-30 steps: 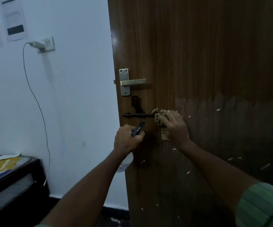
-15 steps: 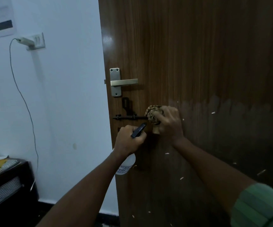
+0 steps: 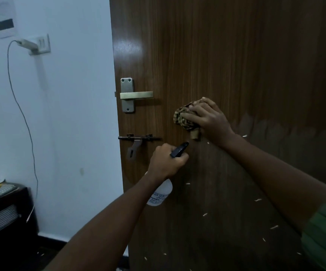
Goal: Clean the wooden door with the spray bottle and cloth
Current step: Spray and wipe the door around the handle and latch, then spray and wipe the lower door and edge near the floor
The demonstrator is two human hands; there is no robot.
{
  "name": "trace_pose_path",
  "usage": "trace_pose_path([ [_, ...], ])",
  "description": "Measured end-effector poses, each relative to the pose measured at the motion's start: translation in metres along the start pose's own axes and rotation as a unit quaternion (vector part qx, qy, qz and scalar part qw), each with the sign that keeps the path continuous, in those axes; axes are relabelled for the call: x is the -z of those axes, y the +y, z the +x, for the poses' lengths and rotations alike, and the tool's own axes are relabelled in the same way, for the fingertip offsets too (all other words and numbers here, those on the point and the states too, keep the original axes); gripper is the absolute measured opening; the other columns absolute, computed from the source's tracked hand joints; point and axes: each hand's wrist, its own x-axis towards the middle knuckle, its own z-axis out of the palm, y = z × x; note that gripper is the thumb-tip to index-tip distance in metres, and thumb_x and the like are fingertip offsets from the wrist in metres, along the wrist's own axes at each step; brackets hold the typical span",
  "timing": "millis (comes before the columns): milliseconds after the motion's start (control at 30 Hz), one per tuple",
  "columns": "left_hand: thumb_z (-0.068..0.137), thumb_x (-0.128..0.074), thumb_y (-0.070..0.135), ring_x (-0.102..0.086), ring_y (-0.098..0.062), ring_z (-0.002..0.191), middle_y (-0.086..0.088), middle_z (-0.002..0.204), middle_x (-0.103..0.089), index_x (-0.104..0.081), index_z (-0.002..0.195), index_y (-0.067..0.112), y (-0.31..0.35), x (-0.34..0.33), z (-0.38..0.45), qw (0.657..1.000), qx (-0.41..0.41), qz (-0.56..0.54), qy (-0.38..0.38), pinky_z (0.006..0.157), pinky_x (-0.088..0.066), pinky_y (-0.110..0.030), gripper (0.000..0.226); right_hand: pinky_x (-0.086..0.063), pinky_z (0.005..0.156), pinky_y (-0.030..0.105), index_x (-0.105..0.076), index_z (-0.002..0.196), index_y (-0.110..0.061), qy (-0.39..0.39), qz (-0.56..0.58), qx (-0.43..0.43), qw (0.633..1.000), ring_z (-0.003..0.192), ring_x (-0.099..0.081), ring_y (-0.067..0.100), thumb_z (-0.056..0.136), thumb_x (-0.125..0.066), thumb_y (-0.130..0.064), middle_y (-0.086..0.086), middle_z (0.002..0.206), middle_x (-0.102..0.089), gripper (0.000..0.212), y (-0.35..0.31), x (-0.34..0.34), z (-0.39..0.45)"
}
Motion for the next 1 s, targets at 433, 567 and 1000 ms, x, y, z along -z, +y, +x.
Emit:
trace_pose_path([
  [433, 0.099, -0.071, 0.026, -0.044, -0.011, 0.042, 0.003, 0.052, -0.054, -0.060, 0.065, 0.019, 0.008, -0.022, 0.001, 0.997, -0.029, -0.015, 0.063, 0.044, -0.032, -0.026, 0.037, -0.023, 0.122, 0.058, -0.028, 0.161, -0.015, -0.110, -0.035, -0.002, 0.993, 0.146, -0.030, 0.042, 0.096, -0.051, -0.052, 0.023, 0.158, -0.032, 0.078, -0.033, -0.004, -0.070],
  [567, 0.098, -0.070, 0.026, -0.050, -0.018, 0.046, -0.011, 0.058, -0.061, -0.065, 0.069, 0.011, 0.023, -0.028, 0.012, 0.997, -0.037, -0.031, 0.056, 0.047, -0.036, -0.033, 0.032, -0.050, 0.099, 0.048, -0.042, 0.148, -0.016, -0.103, -0.098, 0.156, 0.977, 0.119, -0.054, 0.036, 0.097, -0.059, -0.024, 0.019, 0.140, -0.048, 0.054, 0.010, 0.012, -0.061],
  [1000, 0.087, -0.060, 0.038, -0.045, -0.020, 0.043, -0.003, 0.051, -0.053, -0.057, 0.060, 0.013, 0.062, -0.041, 0.039, 0.994, -0.064, -0.042, 0.083, 0.046, -0.033, -0.033, 0.037, -0.052, 0.088, 0.045, -0.056, 0.137, -0.013, -0.065, -0.085, 0.124, 0.986, 0.099, -0.056, 0.029, 0.099, -0.059, -0.019, 0.015, 0.122, -0.057, 0.039, 0.016, 0.014, -0.097],
])
